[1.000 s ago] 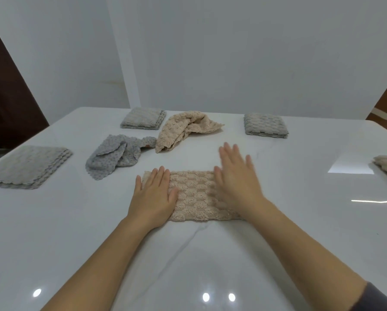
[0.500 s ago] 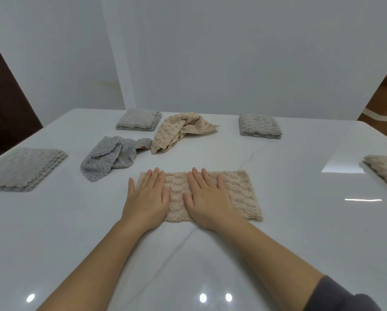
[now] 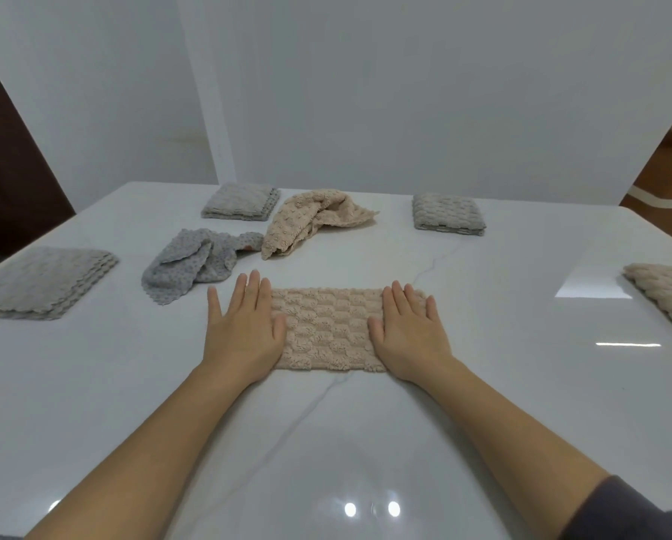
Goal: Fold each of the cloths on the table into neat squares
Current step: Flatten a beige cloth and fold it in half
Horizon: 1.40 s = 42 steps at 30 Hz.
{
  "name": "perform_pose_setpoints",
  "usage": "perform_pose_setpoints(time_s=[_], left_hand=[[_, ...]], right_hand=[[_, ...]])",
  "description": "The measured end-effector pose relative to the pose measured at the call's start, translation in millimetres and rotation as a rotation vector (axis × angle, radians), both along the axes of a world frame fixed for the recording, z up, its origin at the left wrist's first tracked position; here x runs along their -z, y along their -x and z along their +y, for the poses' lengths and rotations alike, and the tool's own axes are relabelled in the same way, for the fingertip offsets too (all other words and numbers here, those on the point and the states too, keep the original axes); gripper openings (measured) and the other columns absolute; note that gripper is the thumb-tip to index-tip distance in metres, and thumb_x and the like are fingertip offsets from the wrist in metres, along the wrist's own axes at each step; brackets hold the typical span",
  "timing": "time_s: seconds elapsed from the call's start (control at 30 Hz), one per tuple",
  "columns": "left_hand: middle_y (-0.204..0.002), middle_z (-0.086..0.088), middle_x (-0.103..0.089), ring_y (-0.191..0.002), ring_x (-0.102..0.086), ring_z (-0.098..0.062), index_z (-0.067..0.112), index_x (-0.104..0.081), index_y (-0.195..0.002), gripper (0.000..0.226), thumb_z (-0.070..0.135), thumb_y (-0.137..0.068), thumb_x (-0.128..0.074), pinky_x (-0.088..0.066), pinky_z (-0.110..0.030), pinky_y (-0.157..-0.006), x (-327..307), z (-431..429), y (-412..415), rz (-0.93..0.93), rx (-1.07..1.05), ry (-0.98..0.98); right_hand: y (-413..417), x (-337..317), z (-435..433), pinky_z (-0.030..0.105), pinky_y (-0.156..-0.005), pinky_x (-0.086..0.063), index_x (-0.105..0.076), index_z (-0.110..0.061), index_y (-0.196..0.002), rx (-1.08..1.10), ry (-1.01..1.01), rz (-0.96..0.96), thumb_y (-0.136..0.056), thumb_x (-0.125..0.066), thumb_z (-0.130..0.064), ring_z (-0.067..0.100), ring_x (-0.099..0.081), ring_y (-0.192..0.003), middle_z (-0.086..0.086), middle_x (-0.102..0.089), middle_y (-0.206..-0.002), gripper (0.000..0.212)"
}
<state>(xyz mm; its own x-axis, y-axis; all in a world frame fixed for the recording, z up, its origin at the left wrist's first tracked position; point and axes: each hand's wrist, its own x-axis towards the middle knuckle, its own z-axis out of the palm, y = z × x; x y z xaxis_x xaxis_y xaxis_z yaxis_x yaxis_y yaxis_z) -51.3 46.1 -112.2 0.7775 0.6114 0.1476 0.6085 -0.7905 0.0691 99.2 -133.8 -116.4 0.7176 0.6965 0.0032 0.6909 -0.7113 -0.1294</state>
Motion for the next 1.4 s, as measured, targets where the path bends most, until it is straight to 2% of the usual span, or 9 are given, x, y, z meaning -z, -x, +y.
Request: perform_pose_setpoints(time_s=[0.13,0.33,0.43,0.57,0.73,0.87,0.97,1.1,1.4], left_hand=[[-0.162,-0.007,-0.012,-0.15,-0.003,-0.021,0.015,-0.019,-0.152,0.058,0.035,-0.098,-0.024,0.005,-0.056,-0.118,-23,-25,-31,-0.231,0.052,-0.071],[-0.157,-0.008,-0.029,-0.148,-0.017,-0.023,0.015,-0.035,-0.146,0.061,0.036,-0.093,-0.012,-0.001,-0.06,-0.117,-10,-68,-72,-0.174,0.2,-0.075],[-0.158,-0.006,-0.025,-0.149,-0.013,-0.022,0.017,-0.036,-0.145,0.055,0.036,-0.096,-0.017,0.002,-0.058,-0.117,1,-52,-60,-0.178,0.139,-0.032],[-0.156,-0.004,-0.03,-0.148,-0.016,-0.021,0.019,-0.039,-0.142,0.055,0.038,-0.096,-0.016,-0.002,-0.061,-0.117,6,-19,-40,-0.145,0.063,0.001],[-0.157,-0.002,-0.026,-0.149,-0.01,-0.022,0.02,-0.035,-0.145,0.052,0.038,-0.099,-0.019,0.001,-0.062,-0.115,9,17,-12,-0.084,-0.039,0.06],[-0.16,-0.002,-0.02,-0.15,-0.004,-0.019,0.021,-0.03,-0.149,0.054,0.038,-0.1,-0.018,0.003,-0.062,-0.115,10,20,-9,-0.075,-0.036,0.083],[-0.161,-0.001,-0.019,-0.15,-0.003,-0.018,0.021,-0.03,-0.149,0.054,0.038,-0.1,-0.018,0.003,-0.062,-0.115,12,21,-10,-0.084,-0.038,0.103],[-0.161,-0.001,-0.019,-0.15,-0.003,-0.017,0.022,-0.029,-0.149,0.053,0.036,-0.099,-0.019,0.004,-0.061,-0.115,12,20,-9,-0.092,-0.053,0.117],[-0.159,0.0,-0.021,-0.15,-0.004,-0.018,0.02,-0.027,-0.15,0.053,0.032,-0.099,-0.02,0.004,-0.062,-0.116,12,21,-8,-0.073,-0.034,0.115]], right_hand=[[1,0,1,0.047,-0.121,0.004,-0.005,-0.008,-0.156,0.007,0.011,-0.015,-0.102,-0.016,-0.043,0.022,0.004,-0.151,0.007,0.0,-0.164,0.065],[1,0,0,0.048,-0.121,0.003,-0.007,-0.008,-0.156,0.012,-0.01,-0.006,-0.102,-0.017,-0.043,0.021,0.004,-0.151,0.007,-0.001,-0.164,0.065],[0,0,-1,0.048,-0.121,0.004,-0.005,-0.009,-0.156,0.006,-0.01,0.003,-0.102,-0.017,-0.044,0.021,0.005,-0.151,0.006,0.0,-0.164,0.065],[0,-1,-2,0.048,-0.121,0.005,-0.004,-0.01,-0.156,0.003,-0.003,0.009,-0.102,-0.015,-0.044,0.02,0.006,-0.151,0.005,0.002,-0.164,0.065],[-1,-3,-1,0.049,-0.12,0.005,-0.003,-0.01,-0.156,0.003,0.023,0.024,-0.102,-0.015,-0.045,0.021,0.007,-0.151,0.005,0.002,-0.164,0.065],[6,-14,14,0.053,-0.119,0.008,-0.006,-0.009,-0.156,0.02,-0.028,-0.016,-0.101,-0.015,-0.046,0.025,0.009,-0.15,0.01,0.002,-0.164,0.067],[26,-22,47,0.054,-0.119,0.009,-0.004,-0.009,-0.156,-0.059,-0.096,-0.075,-0.101,-0.013,-0.046,0.026,0.011,-0.15,0.011,0.004,-0.163,0.067],[46,-7,76,0.054,-0.118,0.008,-0.008,-0.009,-0.156,-0.127,-0.09,-0.042,-0.101,-0.015,-0.045,0.026,0.009,-0.15,0.012,0.0,-0.164,0.066],[0,1,11,0.052,-0.119,0.006,-0.006,-0.014,-0.156,0.0,-0.042,-0.022,-0.101,-0.014,-0.047,0.025,0.007,-0.15,0.01,0.0,-0.164,0.065]])
